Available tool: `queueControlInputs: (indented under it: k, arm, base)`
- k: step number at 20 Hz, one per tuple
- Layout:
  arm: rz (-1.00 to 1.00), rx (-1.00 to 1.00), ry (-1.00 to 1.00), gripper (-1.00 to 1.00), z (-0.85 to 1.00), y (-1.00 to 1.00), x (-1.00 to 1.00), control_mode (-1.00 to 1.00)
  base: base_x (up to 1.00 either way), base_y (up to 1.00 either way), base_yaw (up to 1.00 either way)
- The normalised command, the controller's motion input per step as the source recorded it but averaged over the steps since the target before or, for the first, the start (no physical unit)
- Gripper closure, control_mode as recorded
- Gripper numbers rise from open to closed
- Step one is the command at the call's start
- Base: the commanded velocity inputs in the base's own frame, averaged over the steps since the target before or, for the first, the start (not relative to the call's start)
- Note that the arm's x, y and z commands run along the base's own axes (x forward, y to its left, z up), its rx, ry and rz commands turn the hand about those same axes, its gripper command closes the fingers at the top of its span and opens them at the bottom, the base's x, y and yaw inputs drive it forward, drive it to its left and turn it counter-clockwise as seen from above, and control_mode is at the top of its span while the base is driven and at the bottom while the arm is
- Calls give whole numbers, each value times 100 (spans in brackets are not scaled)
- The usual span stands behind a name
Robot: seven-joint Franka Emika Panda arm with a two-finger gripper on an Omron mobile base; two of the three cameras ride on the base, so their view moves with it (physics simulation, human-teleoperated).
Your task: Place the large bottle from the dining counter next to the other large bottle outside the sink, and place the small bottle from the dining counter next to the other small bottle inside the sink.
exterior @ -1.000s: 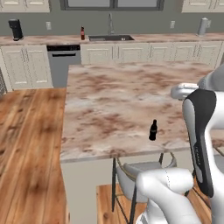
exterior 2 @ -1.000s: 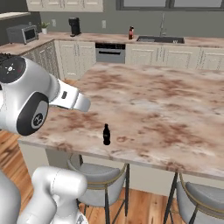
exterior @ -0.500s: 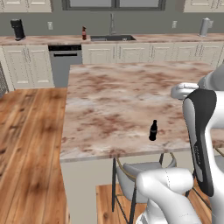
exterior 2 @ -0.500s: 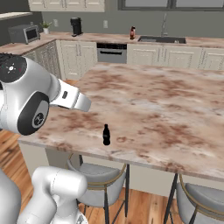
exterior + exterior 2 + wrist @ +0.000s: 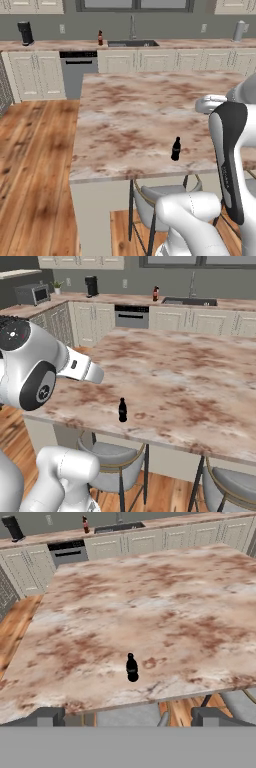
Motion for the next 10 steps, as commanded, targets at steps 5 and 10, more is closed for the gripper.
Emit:
queueControlInputs:
  k: [5,10]
  arm:
    - [0,0,0,-100,0,0,0,100]
    - [0,0,0,-100,0,0,0,100]
  base:
    - [27,-50,7]
    - [16,-45,5]
